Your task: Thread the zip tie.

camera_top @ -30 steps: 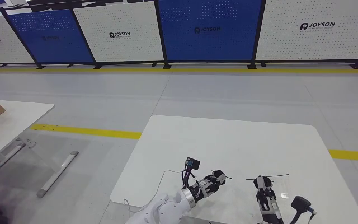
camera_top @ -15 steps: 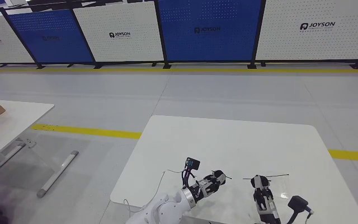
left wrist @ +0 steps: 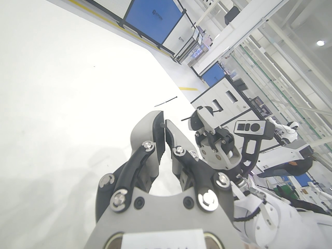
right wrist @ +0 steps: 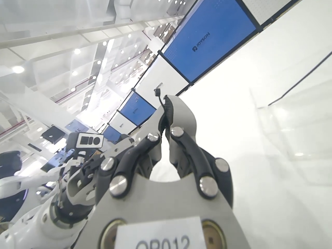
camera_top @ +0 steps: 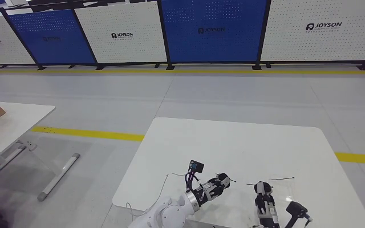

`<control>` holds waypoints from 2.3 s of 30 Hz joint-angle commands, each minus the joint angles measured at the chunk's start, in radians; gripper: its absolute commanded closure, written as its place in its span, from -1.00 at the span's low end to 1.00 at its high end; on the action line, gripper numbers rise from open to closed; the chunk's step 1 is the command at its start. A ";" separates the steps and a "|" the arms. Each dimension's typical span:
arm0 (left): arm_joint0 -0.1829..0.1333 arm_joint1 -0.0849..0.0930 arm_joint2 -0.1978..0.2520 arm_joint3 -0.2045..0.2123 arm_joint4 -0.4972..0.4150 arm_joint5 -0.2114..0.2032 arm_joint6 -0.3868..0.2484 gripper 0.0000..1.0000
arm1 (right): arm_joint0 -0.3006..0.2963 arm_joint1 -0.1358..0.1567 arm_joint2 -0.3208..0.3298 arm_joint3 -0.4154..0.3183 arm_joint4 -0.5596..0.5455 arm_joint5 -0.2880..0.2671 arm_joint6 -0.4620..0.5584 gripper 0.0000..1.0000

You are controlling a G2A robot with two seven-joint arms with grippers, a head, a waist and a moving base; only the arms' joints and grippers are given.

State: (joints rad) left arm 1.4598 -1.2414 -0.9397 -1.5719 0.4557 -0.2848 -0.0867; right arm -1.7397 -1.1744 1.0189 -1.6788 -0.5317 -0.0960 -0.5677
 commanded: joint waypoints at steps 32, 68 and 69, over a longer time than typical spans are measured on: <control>0.000 0.000 0.000 0.000 0.000 0.000 0.000 1.00 | 0.047 -0.010 0.058 0.025 0.214 -0.116 0.289 1.00; 0.000 0.000 0.000 0.000 0.000 0.000 0.000 1.00 | 0.018 -0.027 0.081 0.032 0.233 -0.203 0.286 1.00; 0.000 0.000 0.000 0.000 0.000 0.000 0.000 1.00 | 0.015 -0.028 0.086 0.029 0.233 -0.204 0.285 1.00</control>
State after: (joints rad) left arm 1.4598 -1.2414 -0.9397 -1.5719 0.4557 -0.2848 -0.0867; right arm -1.7223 -1.2017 1.1003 -1.6473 -0.2989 -0.2989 -0.2828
